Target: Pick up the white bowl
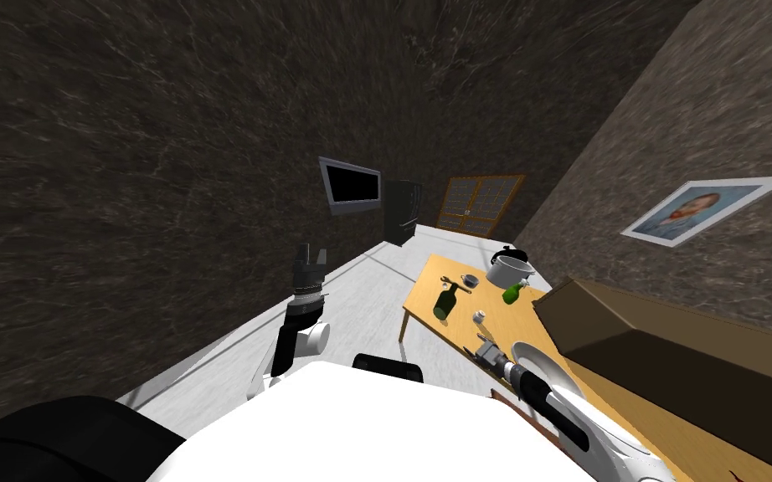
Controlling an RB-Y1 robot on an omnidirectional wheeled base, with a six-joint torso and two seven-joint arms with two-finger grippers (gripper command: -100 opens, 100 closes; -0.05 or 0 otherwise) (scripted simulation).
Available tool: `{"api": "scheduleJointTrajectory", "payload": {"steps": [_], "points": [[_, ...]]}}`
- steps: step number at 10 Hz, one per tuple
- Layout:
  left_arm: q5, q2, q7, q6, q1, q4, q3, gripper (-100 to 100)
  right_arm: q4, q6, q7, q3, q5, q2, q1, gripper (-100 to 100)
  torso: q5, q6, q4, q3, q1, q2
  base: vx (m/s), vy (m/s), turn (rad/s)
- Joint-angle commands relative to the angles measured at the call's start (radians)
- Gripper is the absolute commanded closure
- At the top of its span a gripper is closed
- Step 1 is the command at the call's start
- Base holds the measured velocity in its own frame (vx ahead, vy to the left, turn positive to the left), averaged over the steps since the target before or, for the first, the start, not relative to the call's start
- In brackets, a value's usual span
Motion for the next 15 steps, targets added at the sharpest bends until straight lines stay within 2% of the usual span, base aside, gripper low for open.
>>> {"api": "scheduleJointTrajectory", "payload": {"steps": [1,2,4,9,10,11,13,14,15], "points": [[0.000,0.000,0.000,0.000,0.000,0.000,0.000,0,0.050,0.009,0.038,0.024,0.018,-0.044,-0.015,-100,0.000,0.000,0.000,0.000,0.000,0.000,-0.019,-0.020,0.131],[0.000,0.000,0.000,0.000,0.000,0.000,0.000,0,0.061,0.009,0.038,0.024,0.018,-0.044,-0.015,-100,0.000,0.000,0.000,0.000,-0.001,0.001,-0.020,-0.023,0.043],[0.000,0.000,0.000,0.000,0.000,0.000,0.000,0,0.132,0.017,0.084,0.056,0.037,-0.092,-0.030,-100,0.000,0.000,0.000,0.000,-0.001,0.001,-0.027,-0.029,0.093],[0.000,0.000,0.000,0.000,0.000,0.000,0.000,0,0.211,0.022,0.123,0.087,0.051,-0.132,-0.040,-100,0.000,0.000,0.000,0.001,-0.001,0.001,-0.024,-0.025,0.040],[0.000,0.000,0.000,0.000,0.000,0.000,0.000,0,0.241,0.024,0.139,0.102,0.057,-0.148,-0.043,-100,0.000,0.000,0.000,0.001,-0.001,0.001,-0.020,-0.029,0.041],[0.000,0.000,0.000,0.000,0.000,0.000,0.000,0,0.242,0.024,0.139,0.102,0.057,-0.148,-0.043,-100,0.000,0.000,0.000,0.001,-0.001,0.001,-0.023,-0.028,0.025],[0.000,0.000,0.000,0.000,0.000,0.000,0.000,0,0.317,0.026,0.176,0.144,0.067,-0.179,-0.045,-100,-0.001,0.000,0.000,0.001,-0.002,0.001,-0.038,-0.052,0.069],[0.000,0.000,0.000,0.000,0.000,0.000,0.000,0,0.283,0.026,0.176,0.144,0.067,-0.179,-0.045,-100,-0.001,0.001,0.001,0.002,-0.004,0.003,-0.047,-0.078,0.023],[0.000,0.000,0.000,0.000,0.000,0.000,0.000,0,0.298,0.026,0.176,0.144,0.067,-0.179,-0.045,-100,-0.001,0.000,0.001,0.001,-0.004,0.002,-0.019,-0.039,-0.004]]}}
